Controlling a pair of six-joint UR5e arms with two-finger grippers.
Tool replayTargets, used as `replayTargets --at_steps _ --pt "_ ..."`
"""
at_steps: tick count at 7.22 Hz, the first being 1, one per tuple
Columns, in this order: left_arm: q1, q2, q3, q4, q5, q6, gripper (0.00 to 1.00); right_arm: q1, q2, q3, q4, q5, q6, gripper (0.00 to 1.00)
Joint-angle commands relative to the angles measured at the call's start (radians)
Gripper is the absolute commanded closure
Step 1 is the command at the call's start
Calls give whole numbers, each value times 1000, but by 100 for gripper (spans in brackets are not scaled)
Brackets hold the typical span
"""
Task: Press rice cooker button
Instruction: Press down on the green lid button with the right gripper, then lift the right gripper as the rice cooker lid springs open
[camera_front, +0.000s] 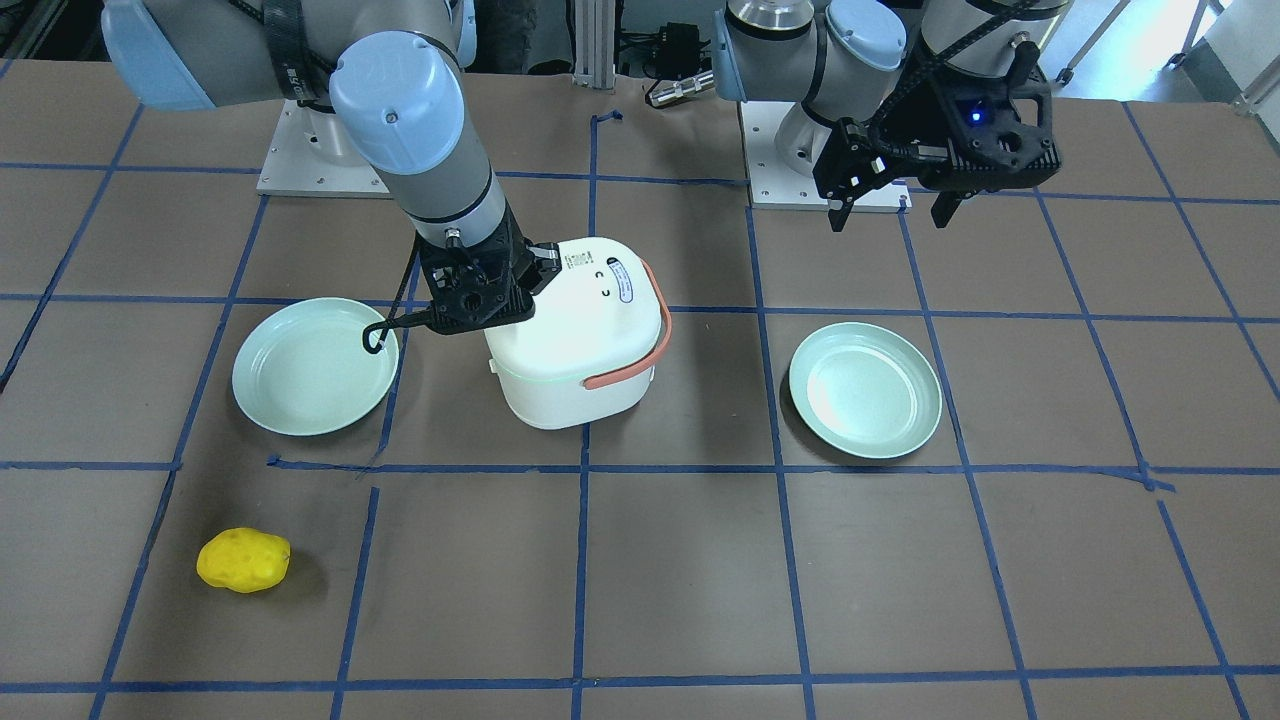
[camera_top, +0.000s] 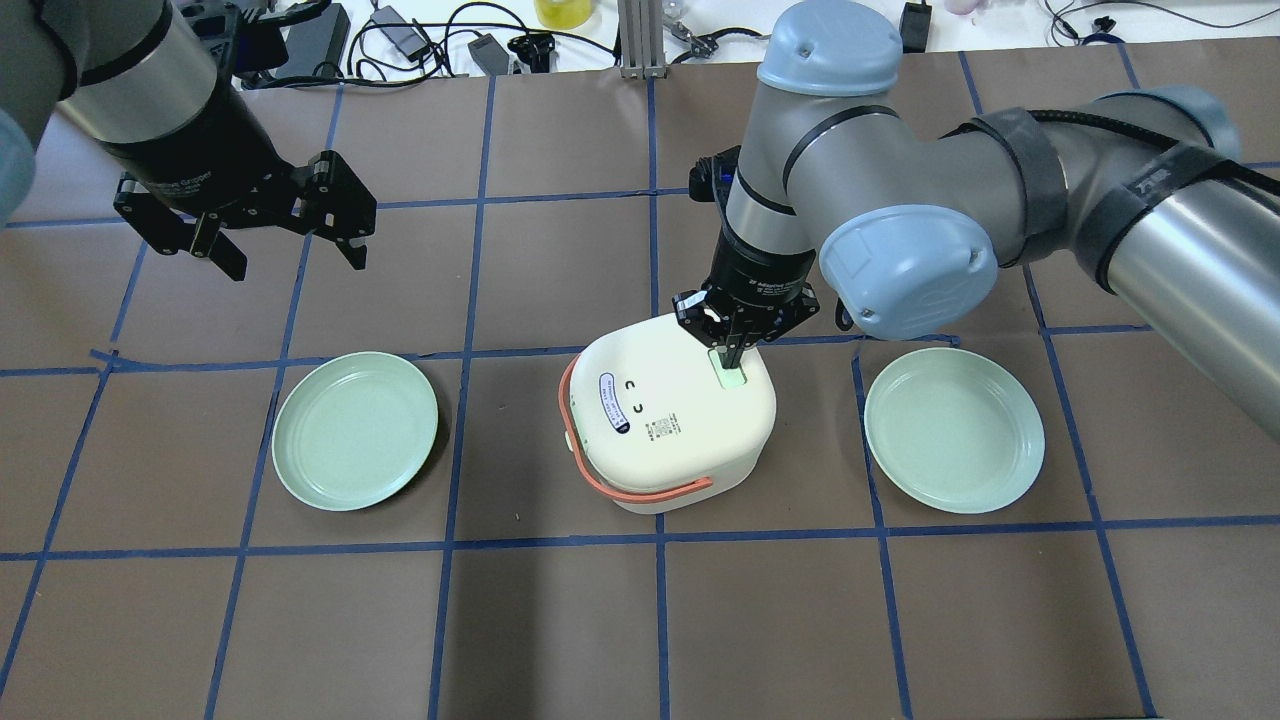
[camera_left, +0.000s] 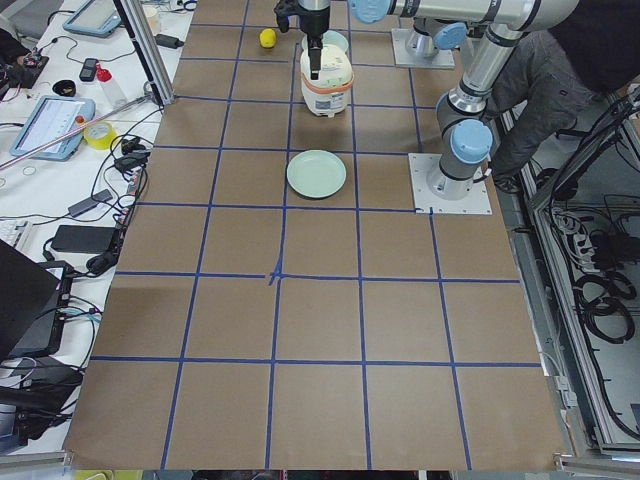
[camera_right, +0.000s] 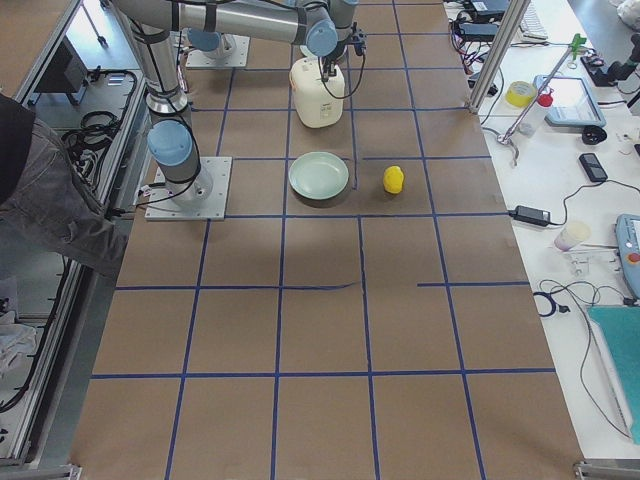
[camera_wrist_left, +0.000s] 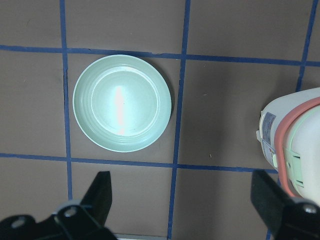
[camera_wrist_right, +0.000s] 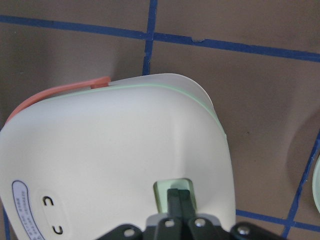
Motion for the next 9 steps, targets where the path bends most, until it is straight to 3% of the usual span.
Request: replayTargets --at_steps 1,3,5,7,8,9 --pt "0 0 0 0 0 0 0 0 0 0 0 -1 3 100" --pt "0 0 0 0 0 0 0 0 -26 -46 8 5 28 98" --pt "0 0 0 0 0 0 0 0 -63 -136 71 65 84 85" --pt "0 0 0 0 0 0 0 0 -84 -252 112 76 121 17" --pt "0 0 0 0 0 0 0 -4 -81 -305 122 66 130 0" --pt "0 0 0 0 0 0 0 -15 -81 -314 128 54 150 0"
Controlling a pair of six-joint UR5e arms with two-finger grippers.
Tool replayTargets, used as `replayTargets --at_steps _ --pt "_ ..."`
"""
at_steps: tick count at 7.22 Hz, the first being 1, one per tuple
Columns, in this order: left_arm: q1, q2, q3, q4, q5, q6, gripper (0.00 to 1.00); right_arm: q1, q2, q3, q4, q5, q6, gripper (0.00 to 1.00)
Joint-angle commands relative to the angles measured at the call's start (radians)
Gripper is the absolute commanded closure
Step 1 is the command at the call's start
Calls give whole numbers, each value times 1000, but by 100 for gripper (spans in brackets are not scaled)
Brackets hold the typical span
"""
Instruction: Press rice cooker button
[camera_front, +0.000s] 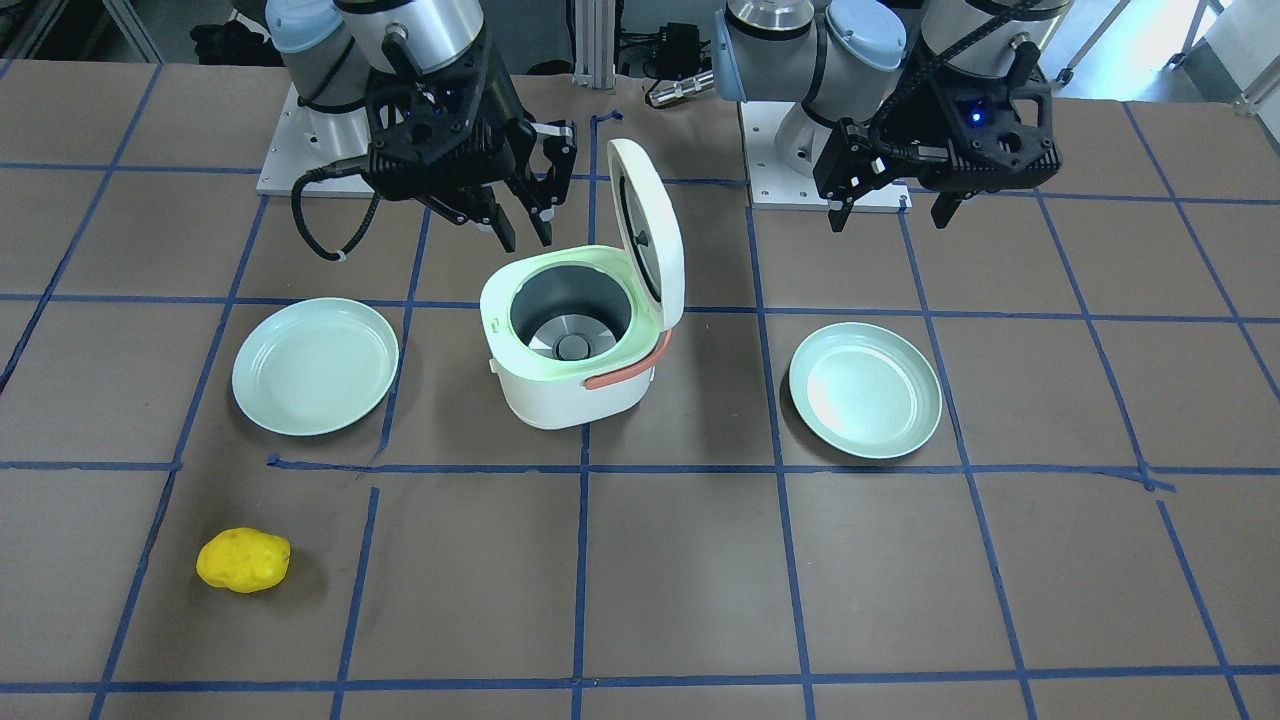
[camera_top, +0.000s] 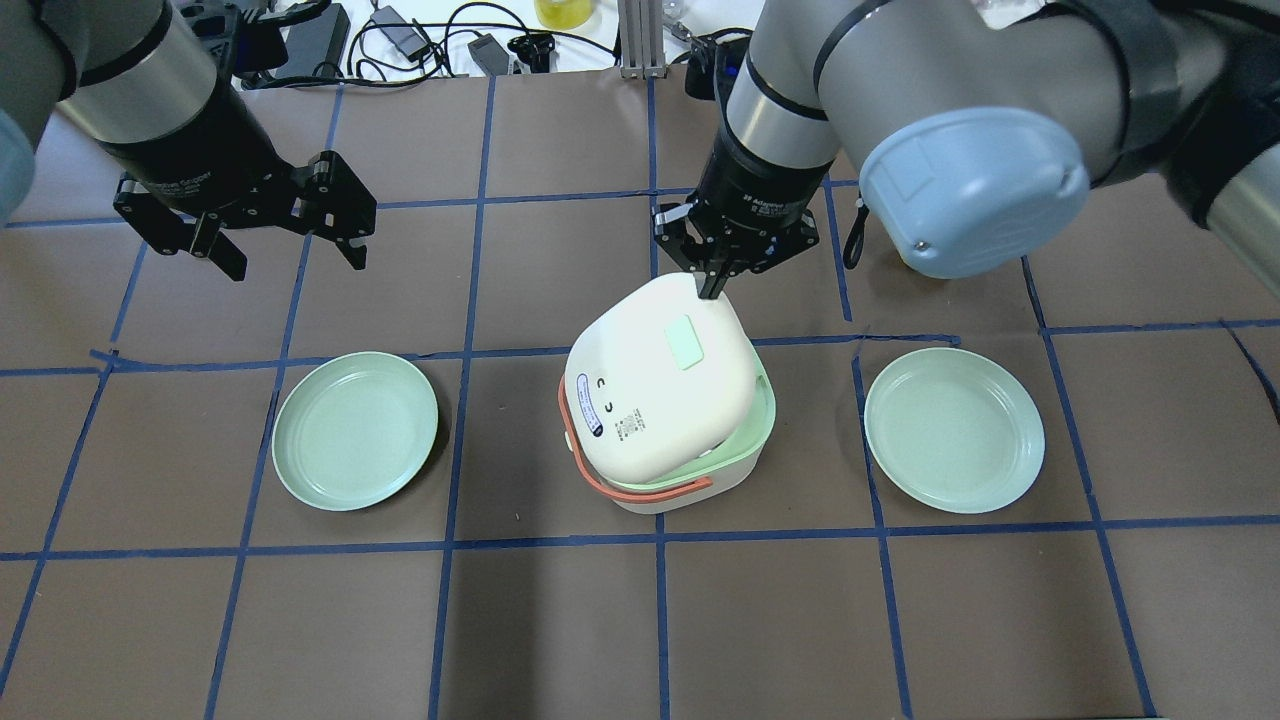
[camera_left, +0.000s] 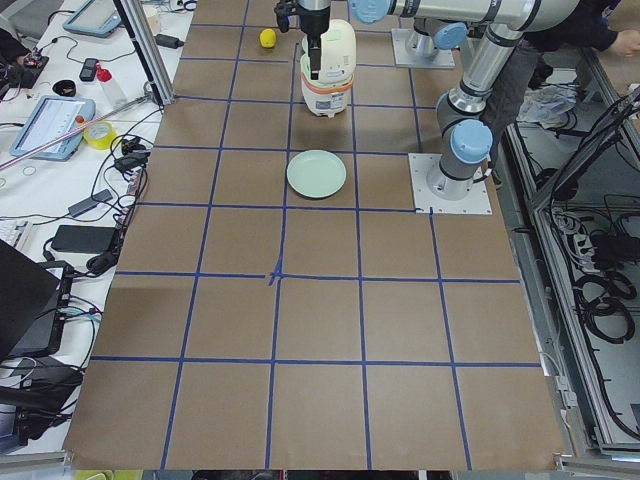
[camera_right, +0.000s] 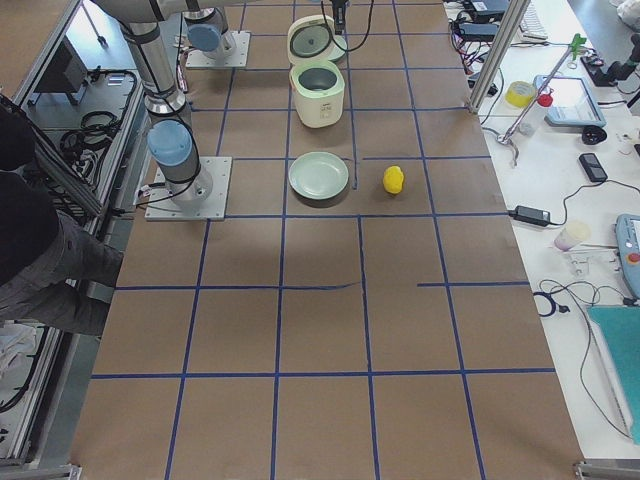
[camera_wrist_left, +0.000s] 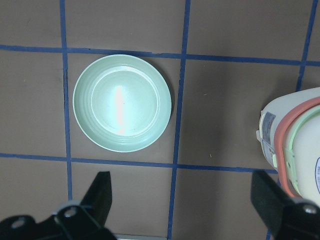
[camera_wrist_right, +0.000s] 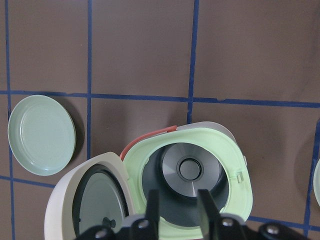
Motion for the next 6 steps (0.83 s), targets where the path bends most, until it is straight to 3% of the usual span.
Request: replayTargets --at_steps 1,2,3,6 --pt "0 0 0 0 0 0 0 -17 8 -29 7 -80 18 0" --pt "0 0 0 0 0 0 0 -26 13 -22 9 -159 10 0" --pt "0 0 0 0 0 0 0 -34 13 -20 21 -183 6 0" --pt "0 0 0 0 0 0 0 -132 13 -19 95 -183 -40 0"
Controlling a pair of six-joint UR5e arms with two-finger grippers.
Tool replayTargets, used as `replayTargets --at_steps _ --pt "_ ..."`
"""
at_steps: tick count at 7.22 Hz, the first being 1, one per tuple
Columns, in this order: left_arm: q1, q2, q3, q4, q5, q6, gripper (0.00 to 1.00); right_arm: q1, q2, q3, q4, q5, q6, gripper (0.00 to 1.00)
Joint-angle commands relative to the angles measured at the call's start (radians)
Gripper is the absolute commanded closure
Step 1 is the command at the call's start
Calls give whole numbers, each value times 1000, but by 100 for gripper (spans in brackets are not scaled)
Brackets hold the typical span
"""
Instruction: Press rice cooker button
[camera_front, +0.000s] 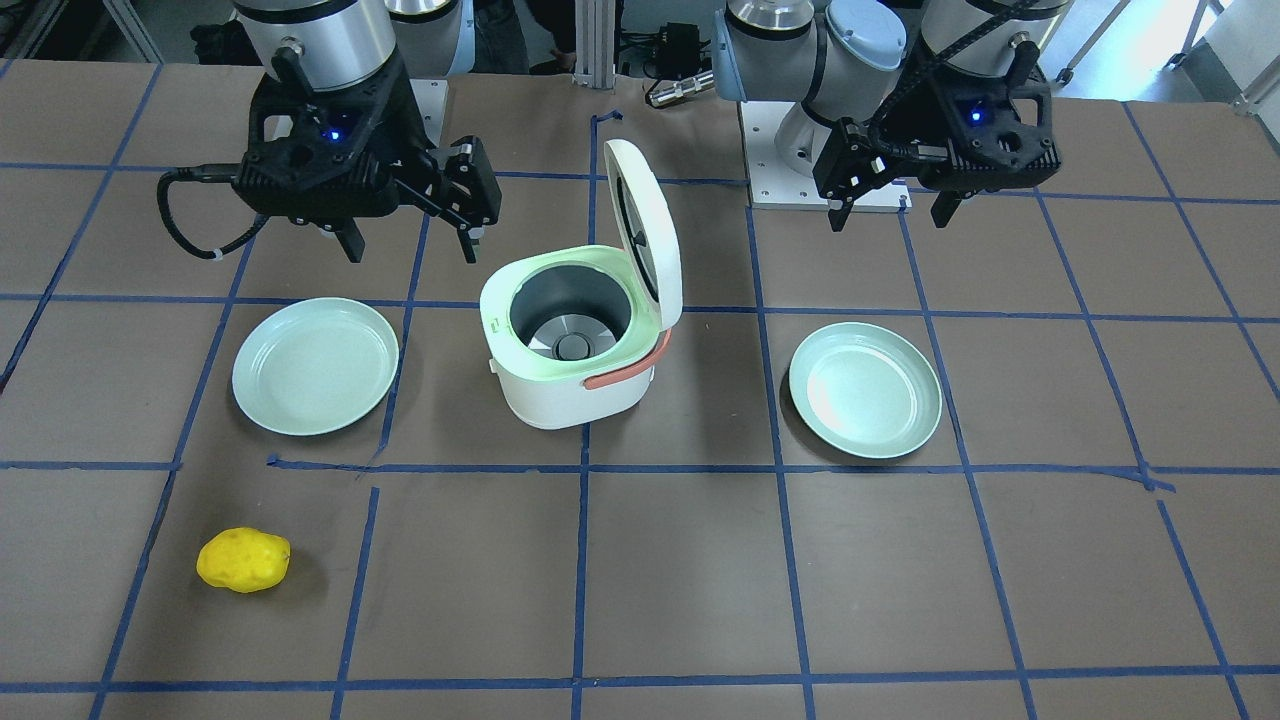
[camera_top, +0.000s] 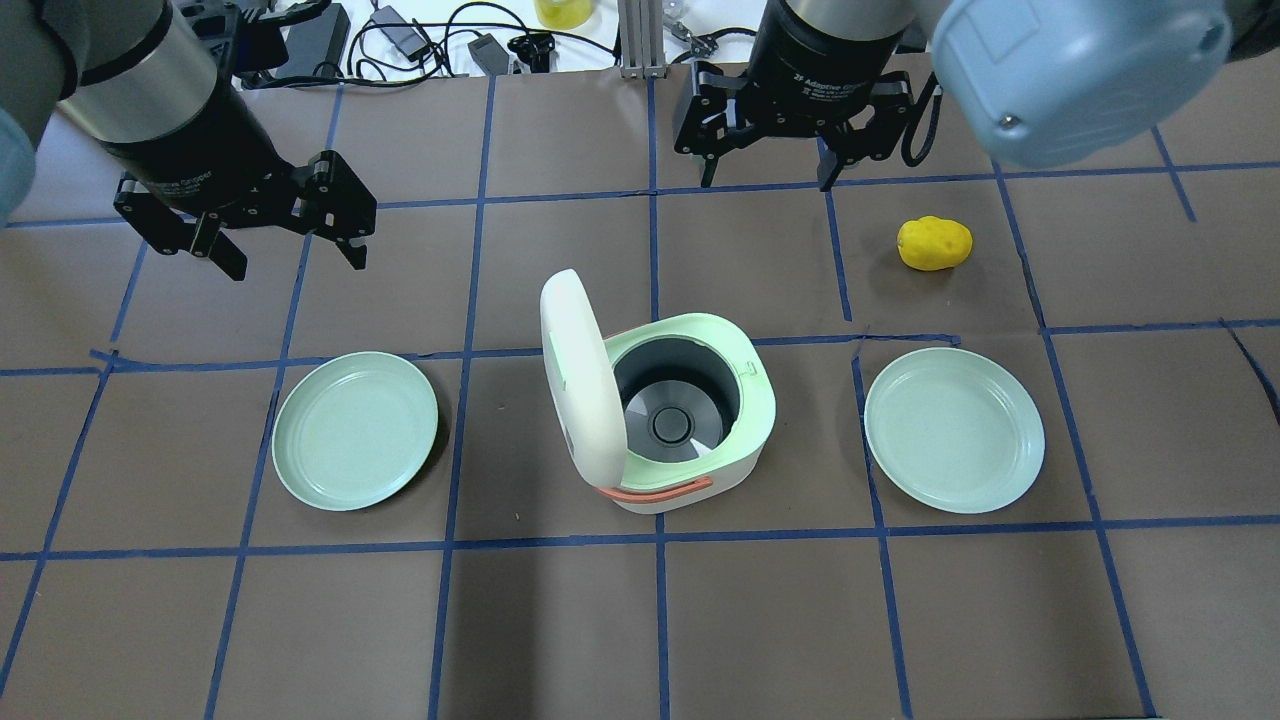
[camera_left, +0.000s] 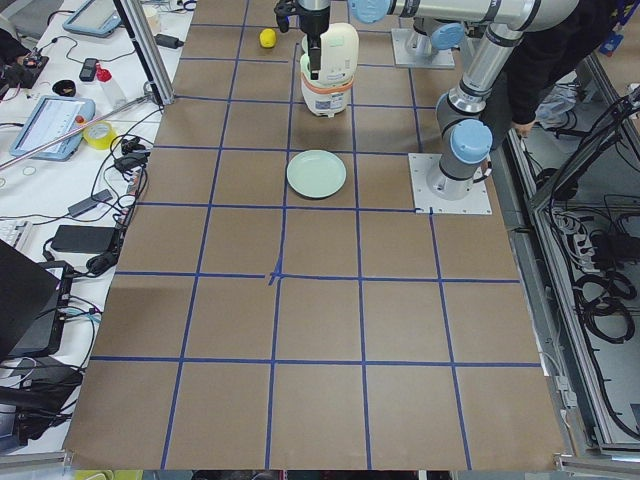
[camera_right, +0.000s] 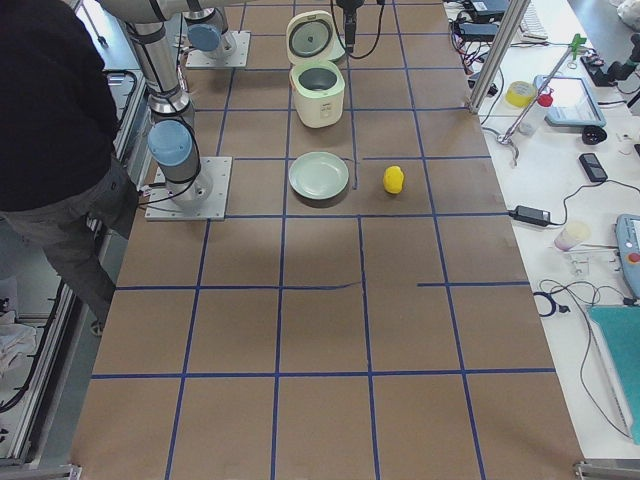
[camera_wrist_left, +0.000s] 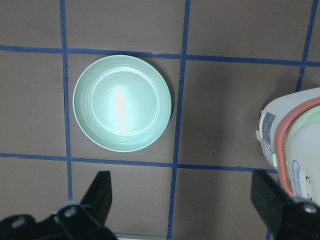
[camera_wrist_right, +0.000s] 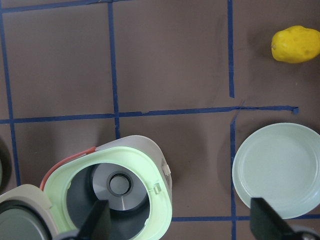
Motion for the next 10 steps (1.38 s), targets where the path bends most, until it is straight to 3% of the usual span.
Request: replayTargets --at_steps 1,5,10 --pt "0 0 0 0 0 0 0 -69 0 8 18 -7 -37 0" --pt "0 0 0 0 0 0 0 -147 -12 10 67 -19 -122 0" --pt "0 0 0 0 0 0 0 -147 -12 10 76 -18 -124 0"
